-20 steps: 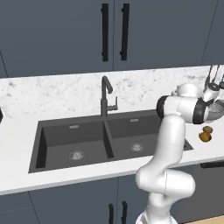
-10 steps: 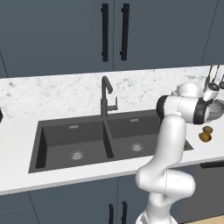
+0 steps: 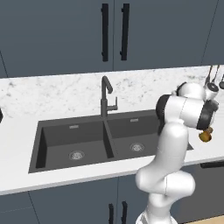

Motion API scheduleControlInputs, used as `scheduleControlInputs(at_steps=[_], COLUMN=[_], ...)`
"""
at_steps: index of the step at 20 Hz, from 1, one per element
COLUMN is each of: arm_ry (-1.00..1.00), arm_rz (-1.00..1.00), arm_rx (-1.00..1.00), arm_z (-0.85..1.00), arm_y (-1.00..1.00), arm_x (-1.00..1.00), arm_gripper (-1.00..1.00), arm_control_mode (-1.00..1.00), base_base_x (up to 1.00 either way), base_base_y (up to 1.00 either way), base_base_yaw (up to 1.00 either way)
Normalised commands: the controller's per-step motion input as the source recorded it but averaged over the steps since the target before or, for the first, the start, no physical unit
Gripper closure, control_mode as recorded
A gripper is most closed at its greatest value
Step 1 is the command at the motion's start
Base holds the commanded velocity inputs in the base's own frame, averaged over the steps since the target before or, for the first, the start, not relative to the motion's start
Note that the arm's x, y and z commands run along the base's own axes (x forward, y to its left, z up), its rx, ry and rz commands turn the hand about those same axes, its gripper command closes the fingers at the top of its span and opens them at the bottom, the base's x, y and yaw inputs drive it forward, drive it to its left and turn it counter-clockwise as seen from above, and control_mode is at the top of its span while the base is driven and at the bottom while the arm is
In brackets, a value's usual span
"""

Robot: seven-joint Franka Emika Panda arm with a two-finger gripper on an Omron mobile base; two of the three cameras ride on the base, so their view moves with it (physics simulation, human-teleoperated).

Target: Put the colander in the sink, put the kiwi, pear in the colander, and turn on the sink faucet and pour water over the colander.

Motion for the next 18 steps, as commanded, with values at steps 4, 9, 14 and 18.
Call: scheduleControlInputs(at_steps=[4,9,14,18], arm_ry=[-0.15,-0.13,-0.02,0.0], arm_rz=[0.13,0.05,0.0,0.0], arm_rx=[0.0,0.0,0.0,0.0], arm_z=[0.38,0.49,0.56,0.55], arm_y=[0.91,0.88,0.98,1.0], arm_x=[-0.42,-0.59,-0.55,-0.47], arm_gripper=[1.0,1.0,1.0,1.0], arm_control_mode=[-1.0,-1.0,-1.0,-1.0], base_base_x=[0.0,0.0,0.0,0.0], base_base_y=[0.0,0.0,0.0,0.0], base_base_yaw=[0.0,0.0,0.0,0.0])
